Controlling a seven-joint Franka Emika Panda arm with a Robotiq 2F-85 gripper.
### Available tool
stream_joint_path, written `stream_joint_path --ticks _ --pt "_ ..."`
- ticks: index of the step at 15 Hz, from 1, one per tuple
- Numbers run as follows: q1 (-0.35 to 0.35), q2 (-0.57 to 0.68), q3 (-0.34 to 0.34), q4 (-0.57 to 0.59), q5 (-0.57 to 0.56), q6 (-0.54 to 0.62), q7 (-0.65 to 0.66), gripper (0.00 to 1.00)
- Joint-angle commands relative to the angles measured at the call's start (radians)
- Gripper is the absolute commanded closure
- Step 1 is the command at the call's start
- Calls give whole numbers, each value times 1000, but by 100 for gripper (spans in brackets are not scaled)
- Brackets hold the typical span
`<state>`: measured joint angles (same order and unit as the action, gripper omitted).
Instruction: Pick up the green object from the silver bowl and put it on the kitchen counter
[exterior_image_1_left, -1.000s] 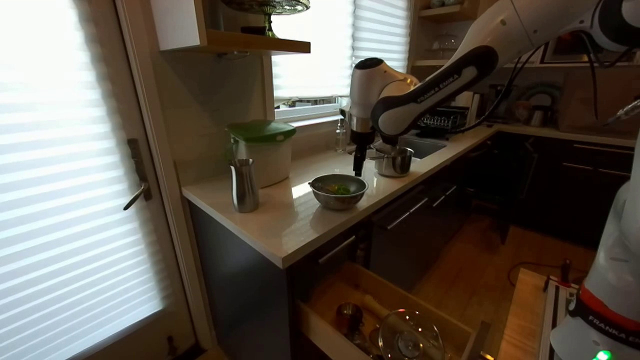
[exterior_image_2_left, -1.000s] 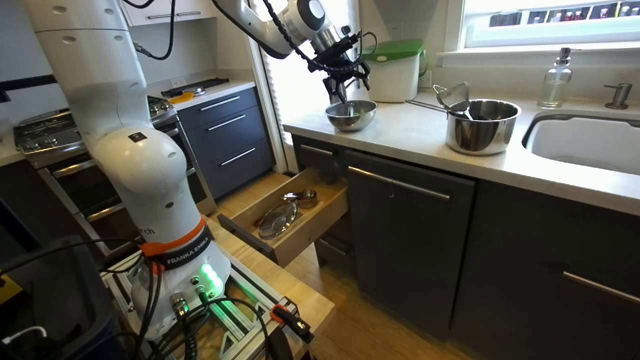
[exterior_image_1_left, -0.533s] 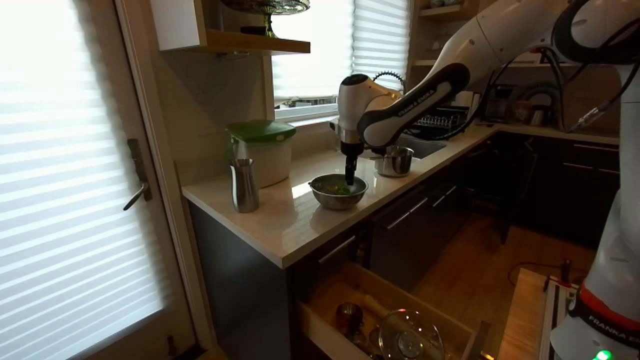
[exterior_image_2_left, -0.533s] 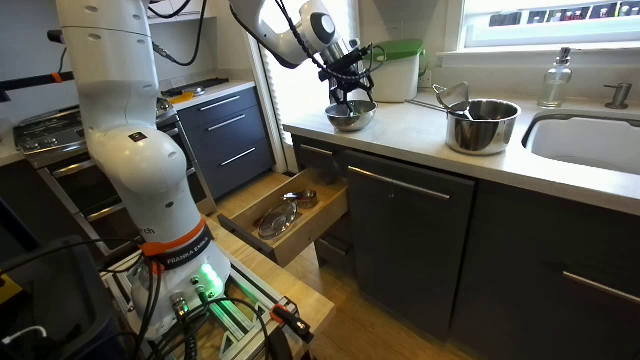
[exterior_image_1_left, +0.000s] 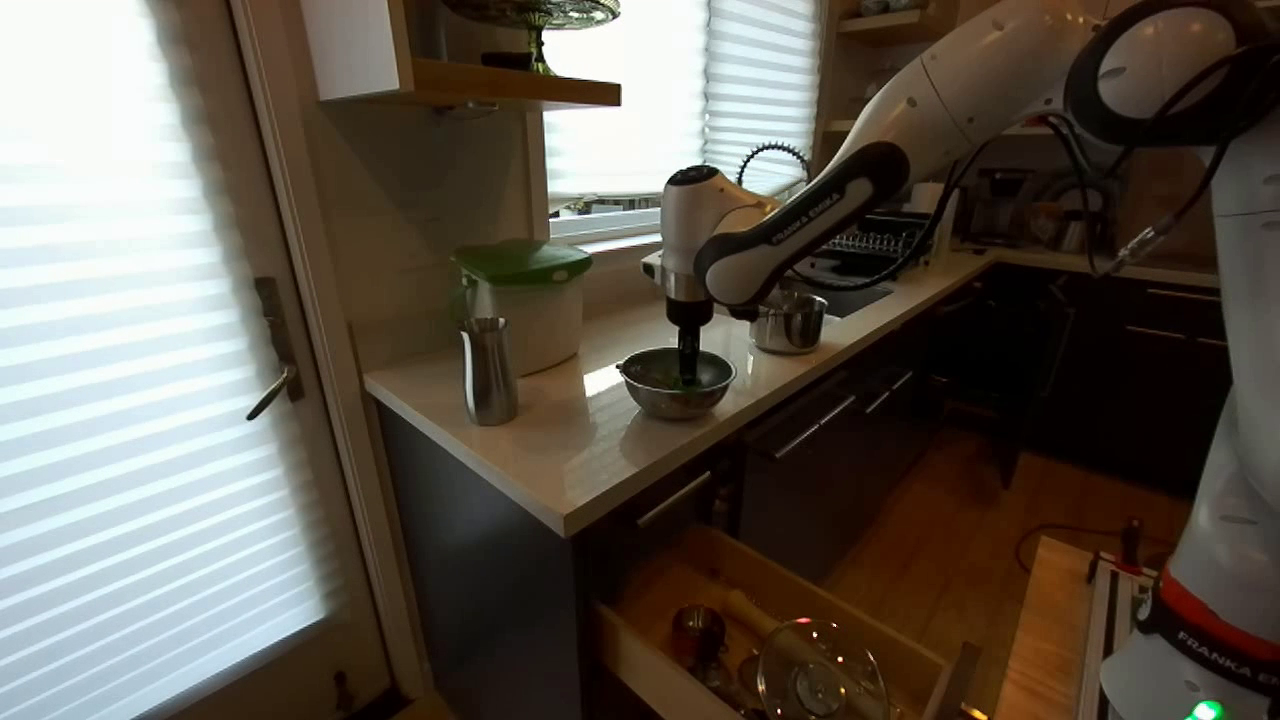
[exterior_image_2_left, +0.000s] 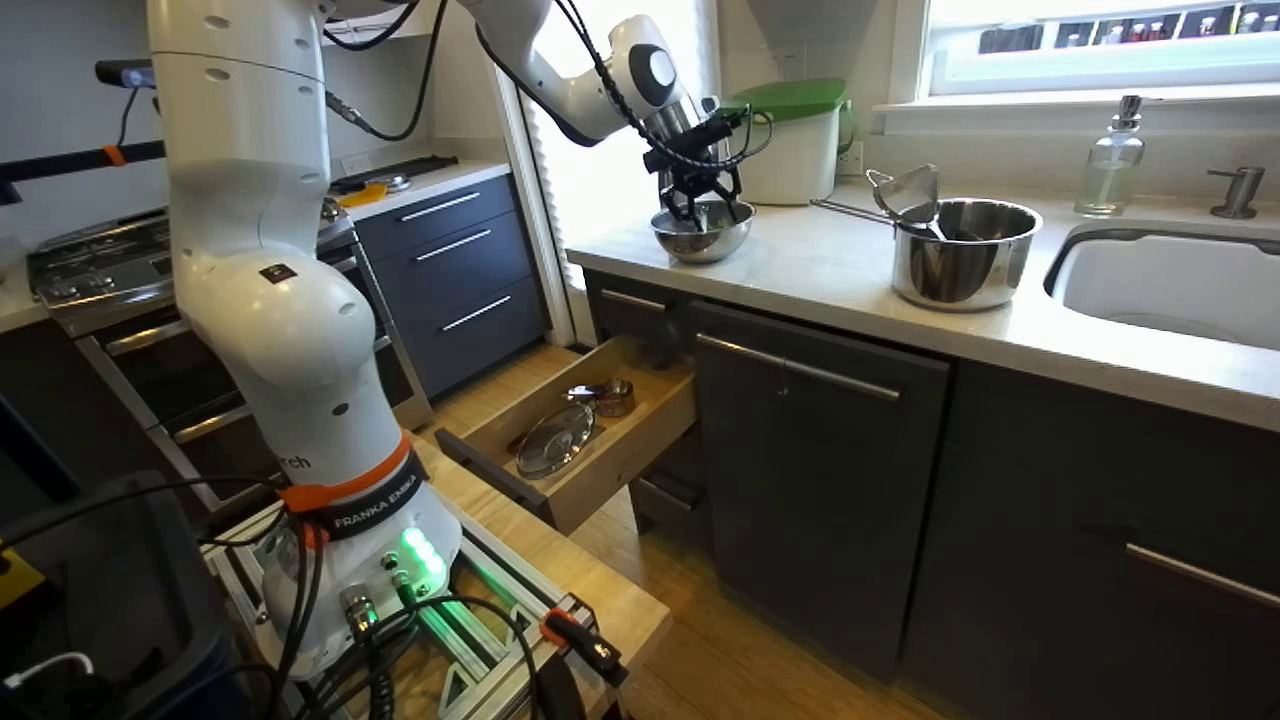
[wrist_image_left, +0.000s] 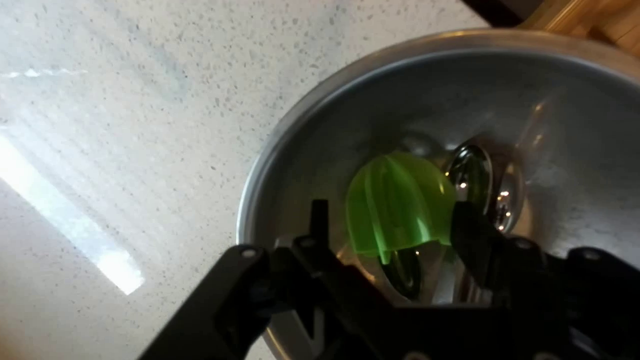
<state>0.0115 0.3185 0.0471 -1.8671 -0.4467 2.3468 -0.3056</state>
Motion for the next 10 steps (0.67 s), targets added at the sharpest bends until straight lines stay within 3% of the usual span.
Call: stream_joint_path --ticks 1,2,3,7,10 --pt "4 35 -6 35 30 -11 -44 36" --pt "4 41 -7 41 32 -13 -48 42" --pt "4 45 -7 44 34 -13 -50 60" --pt "13 34 -8 50 33 -40 -44 91" --pt "27 -27 -9 20 14 -51 -25 92"
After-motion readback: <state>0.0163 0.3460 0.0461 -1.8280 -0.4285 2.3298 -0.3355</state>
